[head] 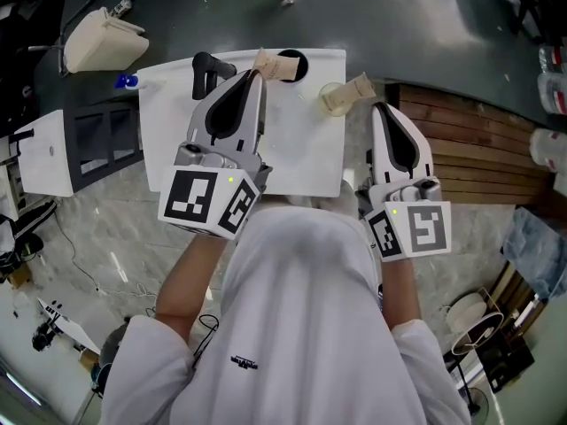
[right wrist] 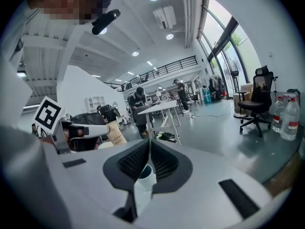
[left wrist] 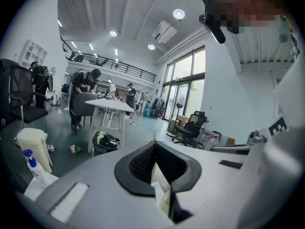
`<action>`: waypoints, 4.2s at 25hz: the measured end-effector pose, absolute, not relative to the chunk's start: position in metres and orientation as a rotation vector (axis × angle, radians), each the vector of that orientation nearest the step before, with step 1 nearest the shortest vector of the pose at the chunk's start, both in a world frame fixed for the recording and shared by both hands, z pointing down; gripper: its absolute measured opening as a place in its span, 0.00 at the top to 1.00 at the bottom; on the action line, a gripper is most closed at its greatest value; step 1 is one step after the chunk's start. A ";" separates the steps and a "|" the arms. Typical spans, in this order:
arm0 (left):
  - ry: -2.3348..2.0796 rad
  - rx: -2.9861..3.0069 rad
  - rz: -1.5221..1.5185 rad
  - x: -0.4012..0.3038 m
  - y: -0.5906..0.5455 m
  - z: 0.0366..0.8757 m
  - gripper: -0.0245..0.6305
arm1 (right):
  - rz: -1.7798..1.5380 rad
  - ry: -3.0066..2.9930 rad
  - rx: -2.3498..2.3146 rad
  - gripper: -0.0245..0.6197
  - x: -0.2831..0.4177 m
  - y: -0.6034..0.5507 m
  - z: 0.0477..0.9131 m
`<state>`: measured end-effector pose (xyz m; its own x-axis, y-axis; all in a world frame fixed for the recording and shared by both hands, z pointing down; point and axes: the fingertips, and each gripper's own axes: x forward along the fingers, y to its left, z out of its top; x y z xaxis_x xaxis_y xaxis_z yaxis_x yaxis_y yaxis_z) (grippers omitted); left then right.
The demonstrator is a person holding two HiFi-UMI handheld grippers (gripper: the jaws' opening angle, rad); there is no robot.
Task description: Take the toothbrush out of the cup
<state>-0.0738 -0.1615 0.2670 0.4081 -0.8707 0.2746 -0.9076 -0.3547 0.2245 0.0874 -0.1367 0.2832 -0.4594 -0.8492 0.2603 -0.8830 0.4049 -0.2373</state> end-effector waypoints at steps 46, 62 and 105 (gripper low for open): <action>-1.544 2.165 0.304 -0.085 -0.195 0.404 0.91 | 0.636 -2.477 1.489 0.94 0.080 -0.125 0.350; -1.590 2.208 0.302 -0.091 -0.149 0.366 0.84 | 0.557 -2.521 1.518 0.94 0.086 -0.098 0.324; -1.540 2.326 0.185 -0.086 -0.008 0.251 0.95 | 0.283 -2.556 1.336 0.94 0.094 -0.029 0.243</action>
